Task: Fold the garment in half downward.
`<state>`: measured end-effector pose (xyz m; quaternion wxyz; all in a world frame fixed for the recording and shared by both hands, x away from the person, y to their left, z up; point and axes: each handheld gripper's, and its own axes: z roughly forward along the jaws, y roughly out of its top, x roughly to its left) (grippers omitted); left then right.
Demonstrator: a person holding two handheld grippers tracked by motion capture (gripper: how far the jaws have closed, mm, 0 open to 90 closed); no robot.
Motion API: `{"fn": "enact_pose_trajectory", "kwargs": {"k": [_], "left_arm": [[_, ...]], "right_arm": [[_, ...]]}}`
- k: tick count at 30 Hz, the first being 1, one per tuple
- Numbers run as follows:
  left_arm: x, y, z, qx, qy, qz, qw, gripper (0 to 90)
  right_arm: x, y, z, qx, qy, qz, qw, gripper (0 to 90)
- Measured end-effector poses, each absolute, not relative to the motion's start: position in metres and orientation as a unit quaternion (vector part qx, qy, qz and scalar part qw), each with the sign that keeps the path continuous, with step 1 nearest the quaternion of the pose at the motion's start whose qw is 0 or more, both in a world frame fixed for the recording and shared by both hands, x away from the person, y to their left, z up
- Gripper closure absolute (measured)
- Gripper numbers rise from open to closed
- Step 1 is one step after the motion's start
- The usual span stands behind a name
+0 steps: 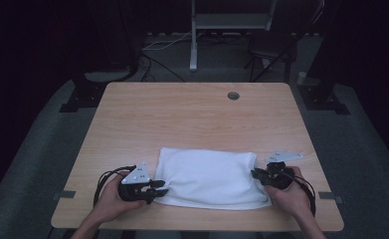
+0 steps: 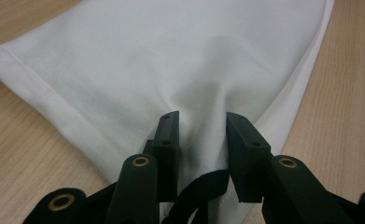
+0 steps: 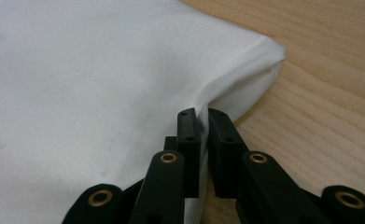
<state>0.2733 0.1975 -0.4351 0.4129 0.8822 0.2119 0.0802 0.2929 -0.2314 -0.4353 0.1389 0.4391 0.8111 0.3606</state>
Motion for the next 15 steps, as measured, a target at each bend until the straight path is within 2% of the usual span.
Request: {"fn": "enact_pose_trajectory", "kwargs": {"k": [7, 15], "left_arm": [[0.281, 0.195, -0.435, 0.885, 0.216, 0.101, 0.4, 66.7], [0.307, 0.203, -0.434, 0.881, 0.241, 0.12, 0.389, 66.1]], "right_arm": [[0.316, -0.221, -0.435, 0.445, 0.807, 0.358, 0.151, 84.2], [0.348, -0.203, -0.435, 0.459, 0.797, 0.358, 0.16, 84.1]]}}
